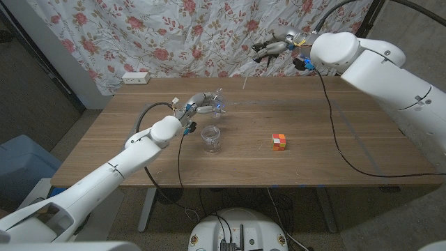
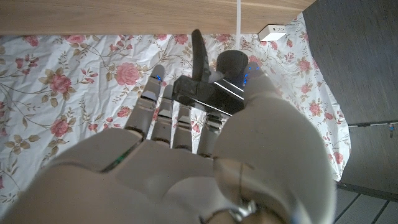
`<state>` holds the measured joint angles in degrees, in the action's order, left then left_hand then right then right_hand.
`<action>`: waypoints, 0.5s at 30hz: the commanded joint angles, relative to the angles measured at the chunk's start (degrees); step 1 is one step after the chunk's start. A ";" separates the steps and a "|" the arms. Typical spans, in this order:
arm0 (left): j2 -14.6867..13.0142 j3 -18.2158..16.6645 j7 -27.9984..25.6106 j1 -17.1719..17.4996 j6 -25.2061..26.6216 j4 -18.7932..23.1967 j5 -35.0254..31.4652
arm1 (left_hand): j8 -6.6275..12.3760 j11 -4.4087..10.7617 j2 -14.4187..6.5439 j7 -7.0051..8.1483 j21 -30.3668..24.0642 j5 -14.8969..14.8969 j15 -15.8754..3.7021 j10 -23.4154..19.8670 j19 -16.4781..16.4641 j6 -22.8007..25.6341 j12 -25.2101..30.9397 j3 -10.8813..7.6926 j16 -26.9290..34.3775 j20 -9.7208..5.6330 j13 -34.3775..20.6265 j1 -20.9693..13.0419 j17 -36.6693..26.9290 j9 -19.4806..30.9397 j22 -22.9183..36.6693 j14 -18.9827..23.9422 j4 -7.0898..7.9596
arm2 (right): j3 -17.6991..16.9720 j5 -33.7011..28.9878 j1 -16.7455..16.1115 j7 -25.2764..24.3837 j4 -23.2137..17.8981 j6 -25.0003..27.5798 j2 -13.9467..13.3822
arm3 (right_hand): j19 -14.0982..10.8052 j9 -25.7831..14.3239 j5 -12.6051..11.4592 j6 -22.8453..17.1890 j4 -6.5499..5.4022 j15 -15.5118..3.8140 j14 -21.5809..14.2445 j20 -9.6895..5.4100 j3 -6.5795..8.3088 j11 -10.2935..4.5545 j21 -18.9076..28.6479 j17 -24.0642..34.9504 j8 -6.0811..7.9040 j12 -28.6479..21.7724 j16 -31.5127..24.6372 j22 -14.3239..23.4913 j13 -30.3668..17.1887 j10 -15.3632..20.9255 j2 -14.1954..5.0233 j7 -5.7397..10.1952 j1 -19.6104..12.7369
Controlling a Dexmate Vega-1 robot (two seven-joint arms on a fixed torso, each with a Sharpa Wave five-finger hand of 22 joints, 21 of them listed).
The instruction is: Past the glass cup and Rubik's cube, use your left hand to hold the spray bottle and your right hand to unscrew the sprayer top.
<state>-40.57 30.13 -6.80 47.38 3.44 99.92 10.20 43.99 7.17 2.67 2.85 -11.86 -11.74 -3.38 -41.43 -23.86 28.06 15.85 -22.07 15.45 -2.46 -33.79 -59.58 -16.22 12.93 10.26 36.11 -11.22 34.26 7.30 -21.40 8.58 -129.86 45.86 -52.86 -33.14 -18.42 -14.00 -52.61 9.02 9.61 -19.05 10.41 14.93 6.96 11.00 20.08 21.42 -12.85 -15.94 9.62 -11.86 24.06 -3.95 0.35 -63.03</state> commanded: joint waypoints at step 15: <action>1.79 -3.22 -0.71 2.11 -9.89 -7.34 4.37 | 2.23 0.92 -8.72 0.03 0.19 0.06 -6.63 1.64 0.82 2.12 -1.47 -2.01 -1.83 -1.60 0.89 9.87 0.98 -0.28 0.06 -2.23 1.54 | 2.79 -2.22 0.13 -1.99 4.10 2.42 1.00 | 0.15 -0.26 -0.28 -1.36 0.11 -1.32 -0.32 -0.82 -0.41 -0.59 -0.14 0.29 0.20 0.22 -0.61 0.05 -0.15 0.40 -0.70 1.44 -0.40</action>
<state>-39.94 28.32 -7.12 48.19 -1.71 95.74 12.24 43.99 8.06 3.09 2.85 -11.86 -11.74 -3.31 -40.28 -23.24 28.06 14.81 -22.07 13.75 -2.46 -32.91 -59.16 -15.19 12.50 10.12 34.14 -11.22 36.29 5.92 -20.87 7.61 -127.11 47.44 -52.18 -32.73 -18.50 -13.96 -52.61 9.27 8.65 -19.38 10.01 14.68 6.74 11.01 20.08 21.54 -12.85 -16.34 9.62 -11.85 24.28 -4.17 0.35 -63.27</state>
